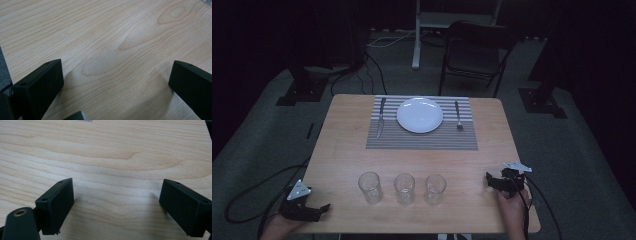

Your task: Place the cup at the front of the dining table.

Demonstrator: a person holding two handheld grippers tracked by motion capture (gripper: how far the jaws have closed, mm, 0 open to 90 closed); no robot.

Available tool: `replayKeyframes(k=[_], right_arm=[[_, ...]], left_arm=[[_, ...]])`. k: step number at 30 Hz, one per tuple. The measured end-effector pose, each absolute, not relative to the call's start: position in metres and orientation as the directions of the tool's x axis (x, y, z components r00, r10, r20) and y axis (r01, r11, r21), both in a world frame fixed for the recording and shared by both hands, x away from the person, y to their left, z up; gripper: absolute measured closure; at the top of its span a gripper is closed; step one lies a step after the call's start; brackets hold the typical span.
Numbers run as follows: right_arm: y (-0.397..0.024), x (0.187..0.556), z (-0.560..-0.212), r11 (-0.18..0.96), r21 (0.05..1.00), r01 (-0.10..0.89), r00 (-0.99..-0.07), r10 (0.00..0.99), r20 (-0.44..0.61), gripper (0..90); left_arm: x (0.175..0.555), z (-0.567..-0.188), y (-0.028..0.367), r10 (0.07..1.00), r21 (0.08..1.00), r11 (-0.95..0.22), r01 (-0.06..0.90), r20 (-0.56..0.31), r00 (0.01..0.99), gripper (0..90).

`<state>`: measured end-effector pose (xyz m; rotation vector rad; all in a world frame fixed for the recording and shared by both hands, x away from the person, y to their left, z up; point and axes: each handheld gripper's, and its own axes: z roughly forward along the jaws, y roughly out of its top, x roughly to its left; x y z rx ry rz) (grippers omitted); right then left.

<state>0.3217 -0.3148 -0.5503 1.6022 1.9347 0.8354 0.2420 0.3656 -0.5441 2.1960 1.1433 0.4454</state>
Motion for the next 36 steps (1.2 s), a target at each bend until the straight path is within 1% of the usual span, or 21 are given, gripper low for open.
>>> replayKeyframes(k=[10, 17, 21, 27, 32, 36], right_arm=[[-0.315, 0.322, -0.550, 0.124, 0.721, 0.682, -0.191, 0.981, 0.012, 12.2], [-0.315, 0.322, -0.550, 0.124, 0.721, 0.682, -0.191, 0.981, 0.012, 12.2], [-0.315, 0.322, -0.550, 0.124, 0.721, 0.682, -0.191, 0.981, 0.012, 12.2], [-0.315, 0.322, -0.550, 0.124, 0.721, 0.682, -0.191, 0.981, 0.013, 12.2], [-0.315, 0.322, -0.550, 0.124, 0.721, 0.682, -0.192, 0.981, 0.013, 12.2], [-0.315, 0.322, -0.550, 0.124, 0.721, 0.682, -0.192, 0.981, 0.013, 12.2]], left_arm=[[0.245, -0.540, 0.360, 0.803, 0.643, -0.448, 0.622, -0.017, 0.596, 1.7], [0.247, -0.532, 0.359, 0.786, 0.650, -0.442, 0.618, -0.052, 0.617, 1.7], [0.248, -0.527, 0.356, 0.780, 0.653, -0.457, 0.605, -0.032, 0.624, 1.7], [0.247, -0.514, 0.351, 0.748, 0.675, -0.461, 0.576, -0.054, 0.662, 1.7], [0.248, -0.503, 0.342, 0.731, 0.686, -0.486, 0.541, -0.021, 0.682, 1.7], [0.250, -0.496, 0.336, 0.711, 0.695, -0.494, 0.523, -0.024, 0.703, 1.7]])
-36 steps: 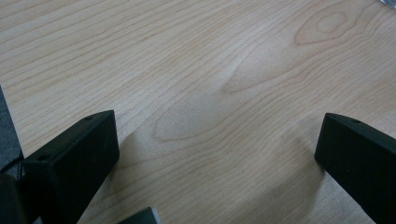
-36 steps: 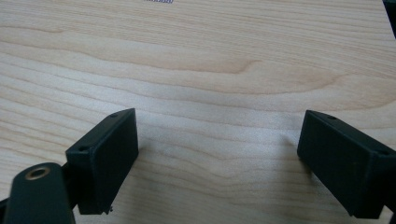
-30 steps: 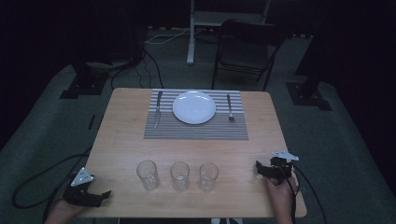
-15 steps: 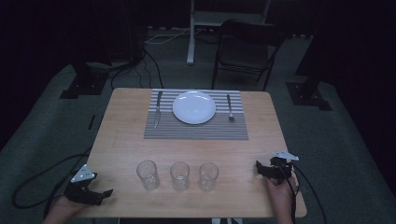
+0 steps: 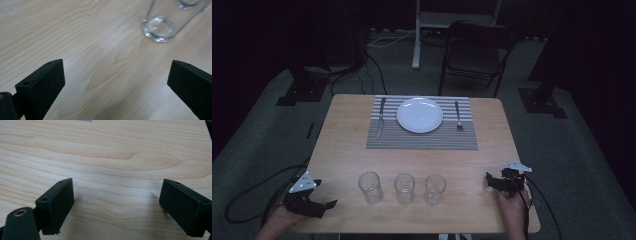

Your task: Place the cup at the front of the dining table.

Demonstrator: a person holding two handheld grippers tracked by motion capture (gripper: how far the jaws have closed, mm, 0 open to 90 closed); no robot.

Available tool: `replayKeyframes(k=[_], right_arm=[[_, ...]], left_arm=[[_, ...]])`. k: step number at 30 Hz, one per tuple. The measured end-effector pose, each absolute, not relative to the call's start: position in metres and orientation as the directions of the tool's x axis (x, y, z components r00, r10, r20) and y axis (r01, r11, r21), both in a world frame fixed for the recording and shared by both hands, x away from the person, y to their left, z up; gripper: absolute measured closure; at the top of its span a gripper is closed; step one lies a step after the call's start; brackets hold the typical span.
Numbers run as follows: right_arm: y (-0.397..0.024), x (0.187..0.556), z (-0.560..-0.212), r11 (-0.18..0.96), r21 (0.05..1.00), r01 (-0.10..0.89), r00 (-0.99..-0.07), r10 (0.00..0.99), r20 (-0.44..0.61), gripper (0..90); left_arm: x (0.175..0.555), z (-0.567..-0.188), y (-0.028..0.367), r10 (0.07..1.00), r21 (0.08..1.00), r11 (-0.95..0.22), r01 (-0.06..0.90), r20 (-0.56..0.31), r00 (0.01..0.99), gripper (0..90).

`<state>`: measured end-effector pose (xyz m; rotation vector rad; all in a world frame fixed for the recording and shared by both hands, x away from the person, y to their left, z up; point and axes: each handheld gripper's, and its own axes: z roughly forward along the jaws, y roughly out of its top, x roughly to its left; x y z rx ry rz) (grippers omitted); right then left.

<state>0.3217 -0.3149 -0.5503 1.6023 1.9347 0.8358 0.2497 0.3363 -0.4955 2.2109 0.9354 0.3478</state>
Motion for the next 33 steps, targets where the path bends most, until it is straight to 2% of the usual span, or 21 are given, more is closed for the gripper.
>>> replayKeyframes(k=[33], right_arm=[[-0.315, 0.322, -0.550, 0.125, 0.722, 0.681, -0.192, 0.981, 0.012, 12.3]], left_arm=[[0.268, -0.443, 0.281, 0.532, 0.775, -0.523, 0.354, -0.027, 0.846, 1.8]])
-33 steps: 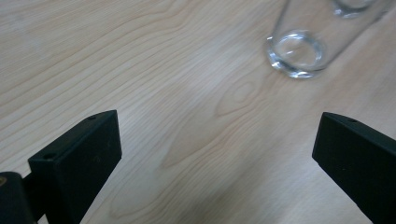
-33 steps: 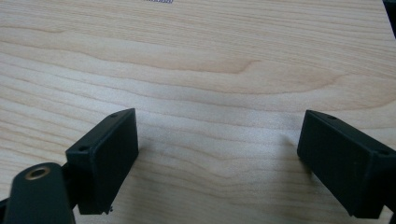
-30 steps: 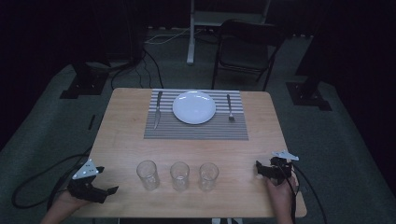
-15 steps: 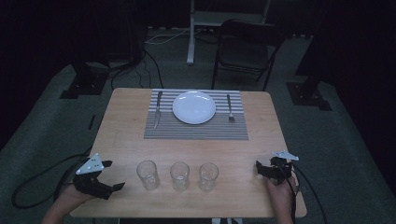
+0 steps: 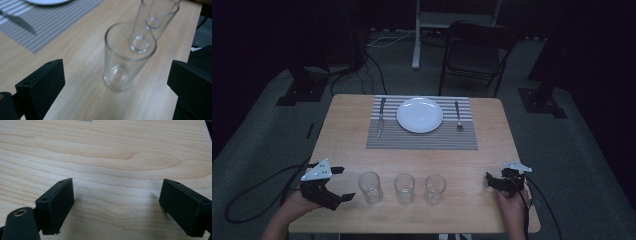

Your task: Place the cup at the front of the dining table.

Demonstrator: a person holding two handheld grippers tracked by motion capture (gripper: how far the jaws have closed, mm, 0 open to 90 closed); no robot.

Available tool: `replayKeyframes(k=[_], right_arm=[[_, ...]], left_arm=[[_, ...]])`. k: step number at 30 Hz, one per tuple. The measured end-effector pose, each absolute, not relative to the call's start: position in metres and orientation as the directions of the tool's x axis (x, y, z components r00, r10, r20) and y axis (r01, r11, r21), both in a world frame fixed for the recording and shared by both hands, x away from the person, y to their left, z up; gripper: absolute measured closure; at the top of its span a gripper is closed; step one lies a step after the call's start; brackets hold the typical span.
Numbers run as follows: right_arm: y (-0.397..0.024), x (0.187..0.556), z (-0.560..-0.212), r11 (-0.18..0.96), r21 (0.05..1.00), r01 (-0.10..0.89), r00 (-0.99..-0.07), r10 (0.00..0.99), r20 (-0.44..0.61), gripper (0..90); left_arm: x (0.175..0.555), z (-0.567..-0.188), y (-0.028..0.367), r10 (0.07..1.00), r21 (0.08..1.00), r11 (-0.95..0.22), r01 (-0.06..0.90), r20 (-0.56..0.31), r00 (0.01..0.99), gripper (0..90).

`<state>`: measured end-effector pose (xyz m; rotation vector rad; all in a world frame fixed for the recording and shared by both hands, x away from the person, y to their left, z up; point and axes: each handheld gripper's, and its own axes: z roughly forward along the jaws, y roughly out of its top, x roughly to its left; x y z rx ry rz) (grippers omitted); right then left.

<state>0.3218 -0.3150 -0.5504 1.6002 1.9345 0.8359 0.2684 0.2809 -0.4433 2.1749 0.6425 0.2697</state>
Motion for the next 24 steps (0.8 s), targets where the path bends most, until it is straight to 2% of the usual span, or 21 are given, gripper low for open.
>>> replayKeyframes(k=[24], right_arm=[[-0.315, 0.322, -0.550, 0.125, 0.722, 0.681, -0.192, 0.981, 0.011, 12.3]], left_arm=[[0.279, -0.428, 0.235, 0.419, 0.778, -0.560, 0.285, -0.030, 0.907, 1.8]])
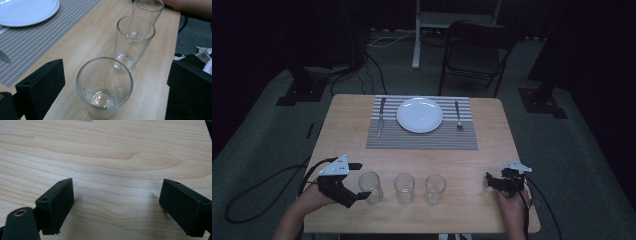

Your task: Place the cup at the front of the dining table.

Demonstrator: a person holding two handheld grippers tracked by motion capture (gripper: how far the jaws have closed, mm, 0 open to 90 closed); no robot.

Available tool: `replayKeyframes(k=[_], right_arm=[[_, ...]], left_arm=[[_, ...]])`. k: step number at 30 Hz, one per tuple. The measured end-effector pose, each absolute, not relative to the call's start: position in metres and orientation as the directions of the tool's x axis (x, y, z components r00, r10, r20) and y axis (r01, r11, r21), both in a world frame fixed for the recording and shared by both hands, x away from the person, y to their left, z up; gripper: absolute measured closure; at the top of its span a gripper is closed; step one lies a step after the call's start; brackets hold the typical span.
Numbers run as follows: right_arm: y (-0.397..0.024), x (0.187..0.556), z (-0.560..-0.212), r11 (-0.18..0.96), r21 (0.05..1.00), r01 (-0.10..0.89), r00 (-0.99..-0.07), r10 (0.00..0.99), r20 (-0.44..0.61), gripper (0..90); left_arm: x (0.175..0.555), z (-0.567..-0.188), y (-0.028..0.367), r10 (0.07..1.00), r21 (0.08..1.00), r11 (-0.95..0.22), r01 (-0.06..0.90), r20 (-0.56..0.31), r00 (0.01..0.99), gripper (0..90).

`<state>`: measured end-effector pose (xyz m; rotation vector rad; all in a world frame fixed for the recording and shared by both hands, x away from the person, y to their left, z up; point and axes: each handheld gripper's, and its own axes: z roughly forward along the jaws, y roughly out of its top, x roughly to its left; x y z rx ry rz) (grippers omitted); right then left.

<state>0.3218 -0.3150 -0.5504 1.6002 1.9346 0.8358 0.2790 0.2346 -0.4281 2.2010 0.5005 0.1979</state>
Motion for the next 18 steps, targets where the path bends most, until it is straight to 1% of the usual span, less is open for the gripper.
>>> replayKeyframes(k=[5, 6, 7, 15, 18], right_arm=[[-0.315, 0.322, -0.550, 0.125, 0.722, 0.681, -0.192, 0.981, 0.012, 12.3], [-0.315, 0.322, -0.550, 0.125, 0.722, 0.681, -0.192, 0.981, 0.012, 12.3], [-0.315, 0.322, -0.550, 0.125, 0.722, 0.681, -0.192, 0.981, 0.012, 12.3], [-0.315, 0.322, -0.550, 0.125, 0.721, 0.681, -0.192, 0.981, 0.012, 12.3], [-0.315, 0.322, -0.550, 0.125, 0.722, 0.681, -0.192, 0.981, 0.012, 12.3]], left_arm=[[0.281, -0.425, 0.225, 0.408, 0.767, -0.584, 0.266, -0.005, 0.913, 1.9], [0.283, -0.424, 0.220, 0.395, 0.763, -0.592, 0.260, -0.006, 0.919, 4.1], [0.284, -0.423, 0.218, 0.393, 0.762, -0.596, 0.254, 0.001, 0.919, 4.1], [0.290, -0.417, 0.201, 0.353, 0.759, -0.607, 0.235, -0.007, 0.936, 4.1], [0.292, -0.415, 0.195, 0.341, 0.750, -0.623, 0.222, 0.005, 0.940, 4.1]])
